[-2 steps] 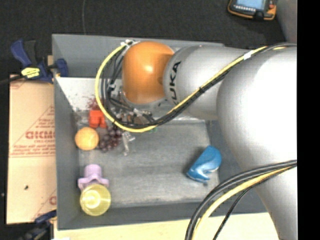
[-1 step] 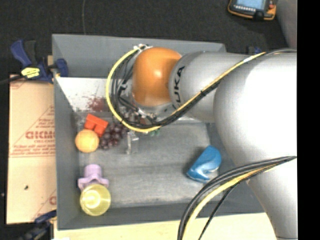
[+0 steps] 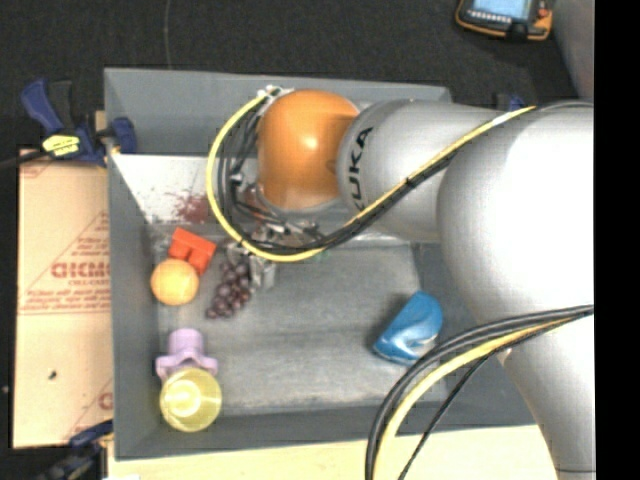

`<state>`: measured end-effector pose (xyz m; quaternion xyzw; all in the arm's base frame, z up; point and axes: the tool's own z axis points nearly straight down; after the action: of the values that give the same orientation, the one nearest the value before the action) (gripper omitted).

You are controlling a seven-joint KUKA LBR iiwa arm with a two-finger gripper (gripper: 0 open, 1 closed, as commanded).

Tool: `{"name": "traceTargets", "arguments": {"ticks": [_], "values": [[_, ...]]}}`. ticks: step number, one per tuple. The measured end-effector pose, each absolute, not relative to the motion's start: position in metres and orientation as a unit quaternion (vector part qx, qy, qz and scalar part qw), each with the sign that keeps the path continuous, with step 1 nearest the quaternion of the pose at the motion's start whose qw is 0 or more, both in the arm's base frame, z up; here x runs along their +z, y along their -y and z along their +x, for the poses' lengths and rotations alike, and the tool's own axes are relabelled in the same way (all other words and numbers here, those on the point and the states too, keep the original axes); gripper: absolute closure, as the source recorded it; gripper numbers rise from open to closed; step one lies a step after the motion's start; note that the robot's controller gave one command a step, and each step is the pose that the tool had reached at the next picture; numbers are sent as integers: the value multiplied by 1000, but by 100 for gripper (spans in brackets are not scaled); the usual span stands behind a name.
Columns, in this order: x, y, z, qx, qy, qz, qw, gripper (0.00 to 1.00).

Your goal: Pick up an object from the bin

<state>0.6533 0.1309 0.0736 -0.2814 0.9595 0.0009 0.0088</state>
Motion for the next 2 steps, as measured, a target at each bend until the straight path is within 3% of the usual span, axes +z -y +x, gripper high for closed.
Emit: {"name": "traceTargets", "arguments": {"ticks": [2], "values": [[87, -131, 652, 2, -960, -280, 7, 100]]}}
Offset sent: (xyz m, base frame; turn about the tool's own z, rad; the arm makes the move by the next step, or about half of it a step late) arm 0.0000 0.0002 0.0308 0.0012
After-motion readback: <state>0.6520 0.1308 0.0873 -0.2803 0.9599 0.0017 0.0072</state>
